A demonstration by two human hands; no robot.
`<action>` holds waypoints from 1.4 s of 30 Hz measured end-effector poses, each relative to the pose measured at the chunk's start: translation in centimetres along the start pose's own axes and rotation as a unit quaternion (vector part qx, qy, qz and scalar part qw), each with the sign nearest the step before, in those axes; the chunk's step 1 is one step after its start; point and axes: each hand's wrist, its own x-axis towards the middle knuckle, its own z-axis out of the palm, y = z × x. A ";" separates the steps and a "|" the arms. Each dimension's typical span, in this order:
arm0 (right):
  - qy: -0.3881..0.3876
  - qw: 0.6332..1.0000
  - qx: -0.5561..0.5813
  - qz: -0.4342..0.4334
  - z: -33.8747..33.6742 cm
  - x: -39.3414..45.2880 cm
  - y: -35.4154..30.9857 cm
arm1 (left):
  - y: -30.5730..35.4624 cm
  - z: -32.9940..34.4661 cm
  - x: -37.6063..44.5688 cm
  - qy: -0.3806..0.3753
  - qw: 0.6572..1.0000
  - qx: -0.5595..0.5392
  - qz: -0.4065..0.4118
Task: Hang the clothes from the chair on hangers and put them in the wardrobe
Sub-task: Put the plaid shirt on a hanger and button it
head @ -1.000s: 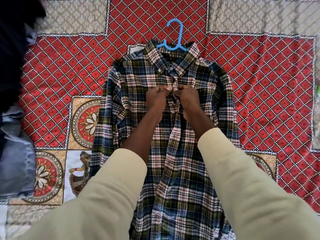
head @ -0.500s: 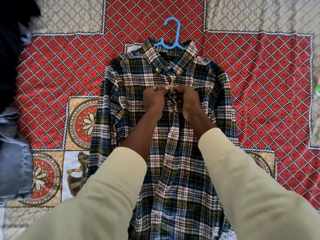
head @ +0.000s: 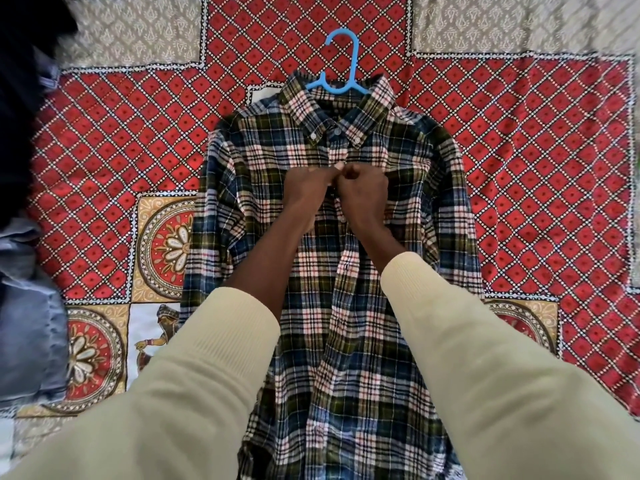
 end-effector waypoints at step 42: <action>-0.132 0.964 0.140 0.185 -2.5 1.5 -1.1 | 0.4 0.6 -0.4 0.025 0.994 -0.080 -0.070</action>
